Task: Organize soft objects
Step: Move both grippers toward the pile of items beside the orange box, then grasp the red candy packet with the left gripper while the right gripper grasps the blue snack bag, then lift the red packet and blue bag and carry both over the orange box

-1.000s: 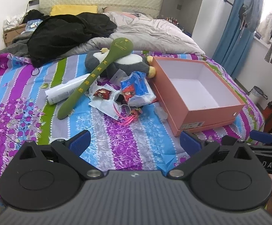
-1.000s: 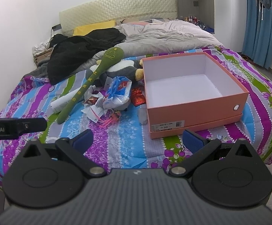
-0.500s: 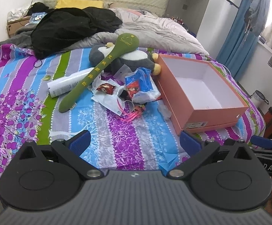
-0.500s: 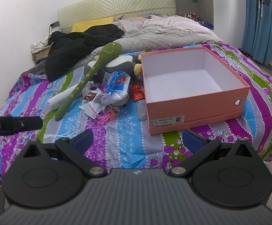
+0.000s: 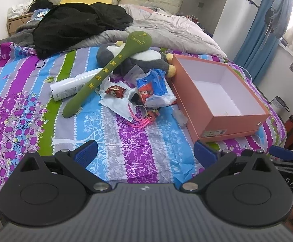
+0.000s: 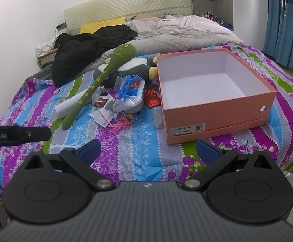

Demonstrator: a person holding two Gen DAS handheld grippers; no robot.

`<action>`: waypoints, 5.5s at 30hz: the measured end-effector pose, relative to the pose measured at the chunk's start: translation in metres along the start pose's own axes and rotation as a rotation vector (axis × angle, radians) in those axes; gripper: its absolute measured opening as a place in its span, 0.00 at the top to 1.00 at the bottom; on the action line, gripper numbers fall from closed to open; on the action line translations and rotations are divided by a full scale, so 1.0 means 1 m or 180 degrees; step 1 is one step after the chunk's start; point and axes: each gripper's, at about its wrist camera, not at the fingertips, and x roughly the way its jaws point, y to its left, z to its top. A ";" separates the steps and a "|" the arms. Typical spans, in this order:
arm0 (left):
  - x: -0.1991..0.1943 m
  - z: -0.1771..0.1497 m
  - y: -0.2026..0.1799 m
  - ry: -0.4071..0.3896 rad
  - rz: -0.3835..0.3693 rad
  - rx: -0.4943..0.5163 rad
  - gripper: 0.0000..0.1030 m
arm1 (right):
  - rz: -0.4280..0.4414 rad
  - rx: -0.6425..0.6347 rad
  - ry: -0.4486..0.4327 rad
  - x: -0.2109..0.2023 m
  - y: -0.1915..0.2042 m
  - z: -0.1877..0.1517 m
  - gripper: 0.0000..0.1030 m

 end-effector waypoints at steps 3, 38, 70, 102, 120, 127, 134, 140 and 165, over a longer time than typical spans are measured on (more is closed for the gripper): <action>0.001 0.000 0.003 0.0016 0.0014 -0.0014 0.00 | -0.0025 -0.0084 -0.0013 0.001 0.003 -0.001 0.00; 0.068 0.032 0.043 -0.0053 -0.0005 -0.0064 0.02 | 0.0189 -0.0301 -0.0007 0.070 0.031 0.015 0.35; 0.227 0.101 0.092 0.0040 -0.0001 -0.0148 0.28 | 0.0245 -0.0724 -0.0069 0.211 0.069 0.077 0.37; 0.314 0.117 0.093 0.0191 0.0050 0.0076 0.58 | 0.0357 -0.0595 0.0284 0.267 0.054 0.084 0.88; 0.208 0.072 0.081 0.0049 0.0055 -0.0214 0.59 | 0.0380 -0.0642 0.0195 0.194 0.057 0.051 0.92; 0.174 0.048 0.079 0.0074 0.0034 -0.0273 0.59 | 0.0365 -0.0611 0.0162 0.167 0.058 0.036 0.92; 0.137 0.046 0.071 -0.0034 -0.0008 -0.0250 0.59 | 0.0383 -0.0546 -0.0002 0.137 0.062 0.040 0.92; 0.119 0.070 0.058 -0.0075 -0.0234 -0.0269 0.59 | 0.0390 -0.0628 -0.0238 0.116 0.059 0.062 0.92; 0.140 0.226 -0.108 -0.0097 -0.0935 0.0216 0.59 | -0.0707 -0.0150 -0.0612 0.088 -0.067 0.196 0.92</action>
